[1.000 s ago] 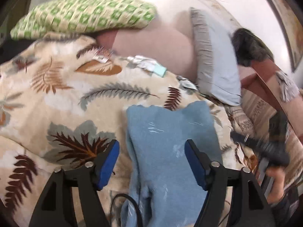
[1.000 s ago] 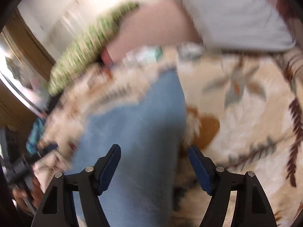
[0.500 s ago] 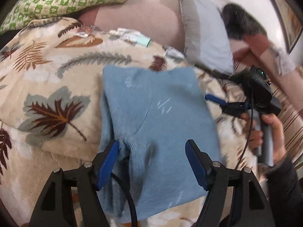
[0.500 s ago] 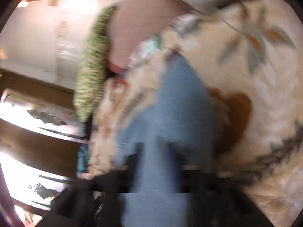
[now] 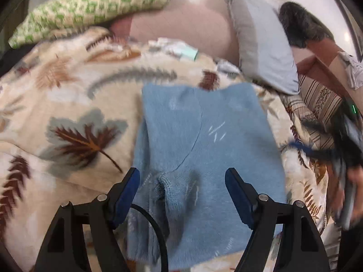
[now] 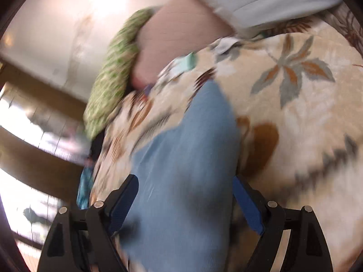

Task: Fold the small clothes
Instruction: 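Open both grippers and press the folded sweater flat on the blanket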

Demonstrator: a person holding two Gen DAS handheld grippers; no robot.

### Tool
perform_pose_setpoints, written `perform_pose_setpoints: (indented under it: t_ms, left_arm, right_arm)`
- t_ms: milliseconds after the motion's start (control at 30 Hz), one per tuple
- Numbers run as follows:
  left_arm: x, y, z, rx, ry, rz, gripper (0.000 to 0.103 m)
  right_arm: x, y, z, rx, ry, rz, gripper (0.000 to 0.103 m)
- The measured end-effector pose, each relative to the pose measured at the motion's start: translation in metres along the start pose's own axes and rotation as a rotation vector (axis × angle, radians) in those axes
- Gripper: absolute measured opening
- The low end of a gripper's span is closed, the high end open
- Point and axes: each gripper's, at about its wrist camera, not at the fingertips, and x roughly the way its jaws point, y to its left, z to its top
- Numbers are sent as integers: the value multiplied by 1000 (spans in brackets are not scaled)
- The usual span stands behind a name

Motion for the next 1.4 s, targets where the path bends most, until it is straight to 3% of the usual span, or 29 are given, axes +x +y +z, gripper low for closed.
perform_pose_setpoints:
  t_ms: [167,233,267,367,467,533,567,667,733,767,833,900,1000,1133,1200,1267,1333,1400]
  left_arm:
    - [-10,-9,-2,8,-8,41,79]
    - [-2,-8,-7,-19,31,63,79]
    - [1,-6,-8,-28,43,67,79]
    - [1,-5,-13,-31,47,80,79]
    - [-5,-7,-14,-30,41,77,79]
    - [-9,-8,-15,-22,32,79,79]
    - [-10,-8,-14,-21,29,81,79]
    - [-13,0,-12,-55,13,65,79]
    - [-18,15,-11,-103,2,24,79]
    - [-20,26,-11,-141,0,-7,79]
    - [-22,49,-14,-235,23,-64,79]
    - [-22,56,-20,-257,44,-64,79]
    - [-33,47,-32,-187,27,-39,79]
    - [-38,18,-34,-68,-4,-5,79]
    - [-11,4,-41,38,76,93,79]
    - [31,8,-55,72,237,156,79]
    - [29,23,-57,-24,186,112,81]
    - [28,22,-55,-13,196,111,81]
  right_arm:
    - [3,-4,-82,-3,110,-8,85]
    - [29,-24,-104,34,190,-112,54]
    - [40,-41,-116,78,209,-135,44]
    - [31,-37,-118,88,156,-133,36]
    - [22,-18,-120,27,164,-187,37]
    - [-4,-11,-117,26,93,-215,55]
    - [-18,-3,-115,14,42,-220,58]
    - [-36,31,-98,-43,-25,-85,58]
    - [-24,49,-88,-60,-25,0,64]
    - [-11,51,-84,-63,-8,16,70]
    - [16,34,-85,-52,60,-48,80]
    - [66,-6,-95,25,174,-168,80]
    - [53,-5,-95,36,101,-154,80]
    - [29,39,-90,-112,10,-210,80]
    - [15,56,-81,-133,-49,-180,80]
    - [4,65,-64,-157,-91,-152,80]
    - [17,77,-42,-179,-111,-128,80]
    - [37,58,-25,-143,-56,-95,80]
